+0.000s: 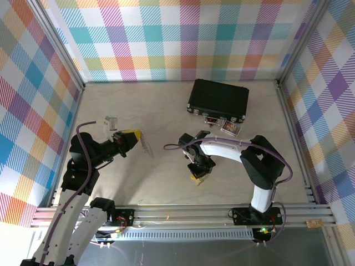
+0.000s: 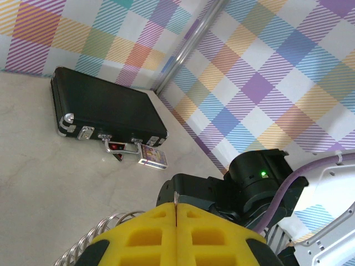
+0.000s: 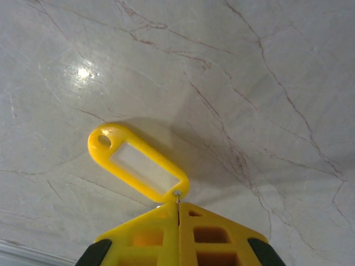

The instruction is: Put the keys on the keyring

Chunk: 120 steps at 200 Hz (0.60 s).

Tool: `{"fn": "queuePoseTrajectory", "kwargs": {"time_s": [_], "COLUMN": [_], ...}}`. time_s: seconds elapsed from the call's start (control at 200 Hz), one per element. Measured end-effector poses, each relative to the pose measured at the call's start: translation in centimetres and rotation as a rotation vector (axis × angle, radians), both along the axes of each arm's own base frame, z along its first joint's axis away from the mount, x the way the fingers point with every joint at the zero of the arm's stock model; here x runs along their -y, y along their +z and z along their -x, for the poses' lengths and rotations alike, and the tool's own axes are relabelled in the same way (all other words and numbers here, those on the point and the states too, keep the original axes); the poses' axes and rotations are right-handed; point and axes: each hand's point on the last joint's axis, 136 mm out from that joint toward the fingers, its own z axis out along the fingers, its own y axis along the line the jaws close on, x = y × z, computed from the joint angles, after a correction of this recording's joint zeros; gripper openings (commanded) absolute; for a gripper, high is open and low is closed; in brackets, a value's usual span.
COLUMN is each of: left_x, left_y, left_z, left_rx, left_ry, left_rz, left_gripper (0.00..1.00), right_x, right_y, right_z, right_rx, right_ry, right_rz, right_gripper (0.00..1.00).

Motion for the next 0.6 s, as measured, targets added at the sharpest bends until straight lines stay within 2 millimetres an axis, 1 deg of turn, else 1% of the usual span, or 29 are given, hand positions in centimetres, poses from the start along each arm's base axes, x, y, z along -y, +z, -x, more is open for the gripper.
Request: {"fn": "queuePoseTrajectory", "kwargs": {"time_s": [0.165,0.395,0.475,0.6], "left_x": [0.0,0.1,0.1,0.1], "left_y": [-0.1,-0.4,-0.4,-0.4], "left_z": [-0.1,-0.3,-0.3,-0.4], "left_rx": [-0.005,-0.015,-0.015,-0.017], "left_ry": [0.000,0.000,0.000,0.000], "left_rz": [-0.001,-0.003,-0.003,-0.003], "left_gripper": [0.00,0.00,0.00,0.00], "right_x": [-0.2,-0.2,-0.3,-0.1], "right_y": [-0.3,-0.4,0.0,1.4], "right_z": [-0.1,0.2,0.1,0.3], "right_rx": [0.006,0.017,0.034,0.080], "right_ry": [-0.001,-0.023,-0.040,-0.078], "right_rz": [-0.008,-0.041,-0.061,-0.112], "right_gripper": [0.06,0.29,0.37,0.44]}}
